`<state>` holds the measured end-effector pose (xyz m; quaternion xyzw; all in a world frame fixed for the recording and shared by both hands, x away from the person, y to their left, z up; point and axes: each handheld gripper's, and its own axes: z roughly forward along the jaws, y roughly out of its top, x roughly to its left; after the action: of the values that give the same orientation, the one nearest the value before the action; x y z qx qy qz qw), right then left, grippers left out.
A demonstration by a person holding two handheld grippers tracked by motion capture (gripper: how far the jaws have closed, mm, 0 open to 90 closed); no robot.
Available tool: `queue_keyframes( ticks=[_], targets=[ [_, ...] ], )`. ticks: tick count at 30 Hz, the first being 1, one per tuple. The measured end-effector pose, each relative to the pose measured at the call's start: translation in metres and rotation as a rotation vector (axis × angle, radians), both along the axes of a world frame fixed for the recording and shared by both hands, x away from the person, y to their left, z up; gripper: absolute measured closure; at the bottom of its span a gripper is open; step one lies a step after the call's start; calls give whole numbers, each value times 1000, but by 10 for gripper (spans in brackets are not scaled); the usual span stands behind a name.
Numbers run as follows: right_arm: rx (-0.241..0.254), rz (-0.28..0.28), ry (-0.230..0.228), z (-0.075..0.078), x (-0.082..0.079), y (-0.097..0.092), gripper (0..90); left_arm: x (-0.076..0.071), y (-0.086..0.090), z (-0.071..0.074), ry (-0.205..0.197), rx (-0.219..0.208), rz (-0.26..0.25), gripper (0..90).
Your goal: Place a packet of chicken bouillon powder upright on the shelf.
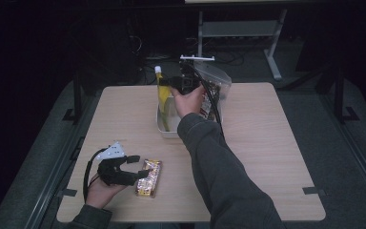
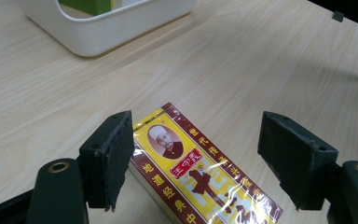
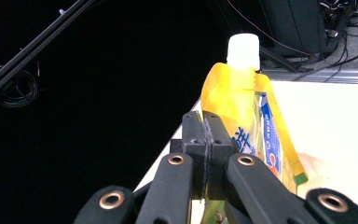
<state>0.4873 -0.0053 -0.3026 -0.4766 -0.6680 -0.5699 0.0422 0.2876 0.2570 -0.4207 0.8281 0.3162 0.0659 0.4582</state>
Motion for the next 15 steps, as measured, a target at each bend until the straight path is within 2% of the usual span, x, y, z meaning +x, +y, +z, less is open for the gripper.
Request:
queue_keyframes(
  ticks=[15],
  targets=[
    [2, -21, 28, -15, 3, 5, 891, 0, -1, 0, 0, 4, 0, 264]
  ],
)
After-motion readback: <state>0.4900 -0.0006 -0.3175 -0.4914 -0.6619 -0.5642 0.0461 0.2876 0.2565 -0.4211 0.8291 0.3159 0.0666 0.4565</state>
